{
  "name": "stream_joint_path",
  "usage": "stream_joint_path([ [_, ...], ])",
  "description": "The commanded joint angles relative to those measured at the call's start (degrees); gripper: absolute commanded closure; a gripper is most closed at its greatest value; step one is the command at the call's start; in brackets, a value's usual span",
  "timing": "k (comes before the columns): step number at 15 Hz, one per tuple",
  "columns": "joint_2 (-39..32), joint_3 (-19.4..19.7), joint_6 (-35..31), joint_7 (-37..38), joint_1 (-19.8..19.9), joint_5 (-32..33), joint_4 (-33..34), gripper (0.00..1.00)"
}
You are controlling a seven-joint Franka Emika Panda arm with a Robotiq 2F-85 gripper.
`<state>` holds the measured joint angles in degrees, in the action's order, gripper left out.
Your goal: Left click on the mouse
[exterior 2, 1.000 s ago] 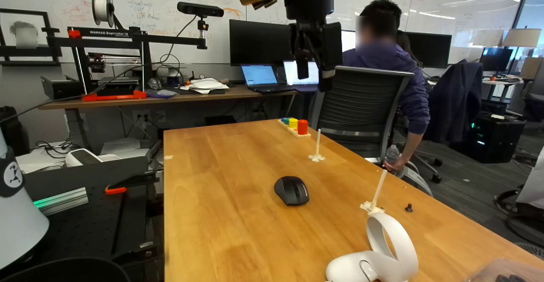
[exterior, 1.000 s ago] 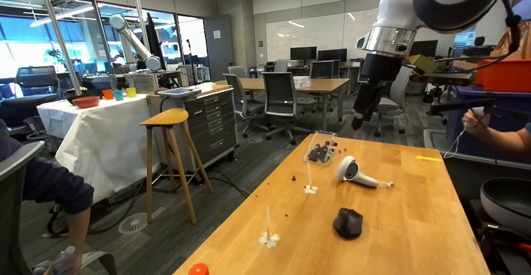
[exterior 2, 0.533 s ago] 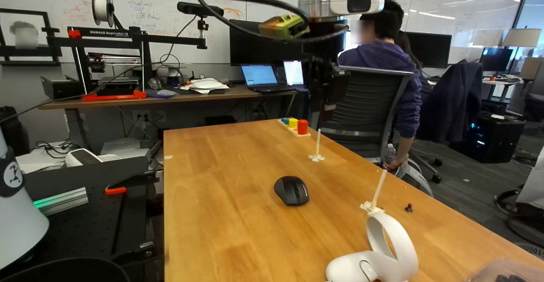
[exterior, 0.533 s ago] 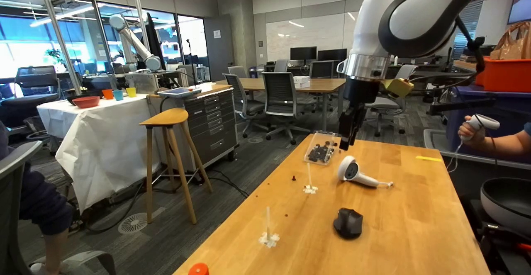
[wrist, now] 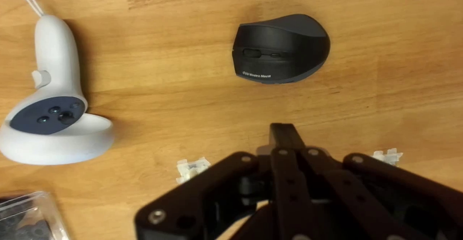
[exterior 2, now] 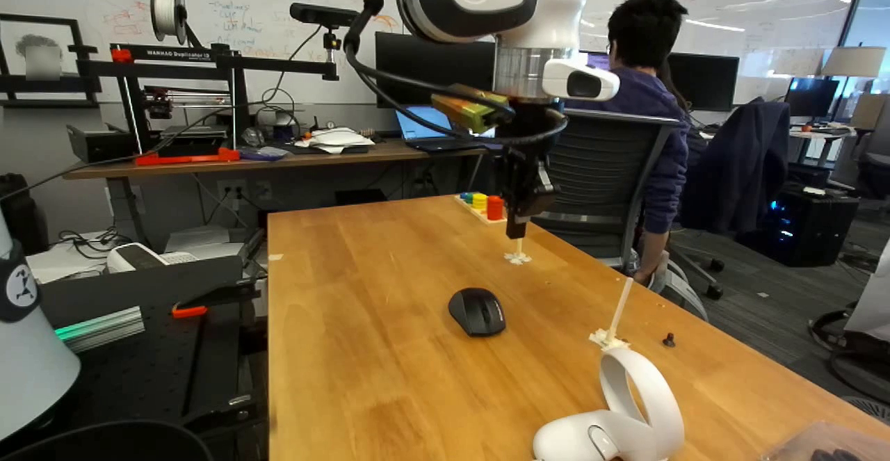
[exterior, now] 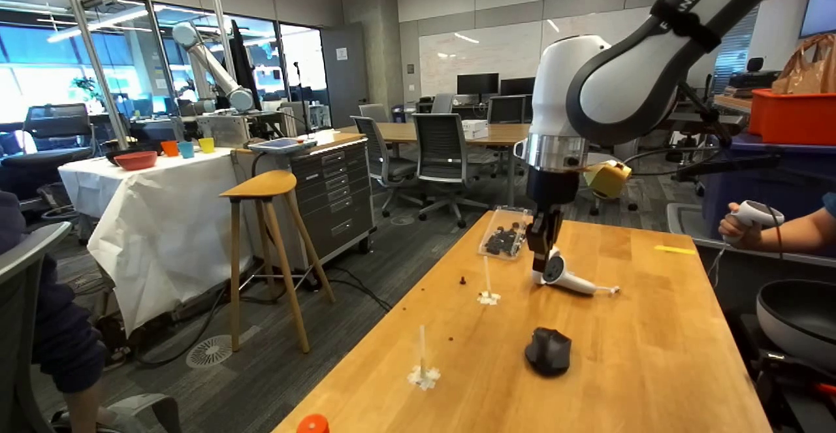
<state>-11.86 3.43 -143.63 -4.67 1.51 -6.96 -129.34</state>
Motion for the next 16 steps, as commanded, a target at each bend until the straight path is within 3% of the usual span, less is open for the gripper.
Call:
stream_joint_path([
  [1, -4.4, -1.1, -1.1, -0.1, 0.6, 0.8, 2.5, 0.98],
  [16, -14.2, -0.7, -2.7, 1.8, -0.2, 6.7, 6.4, 0.99],
])
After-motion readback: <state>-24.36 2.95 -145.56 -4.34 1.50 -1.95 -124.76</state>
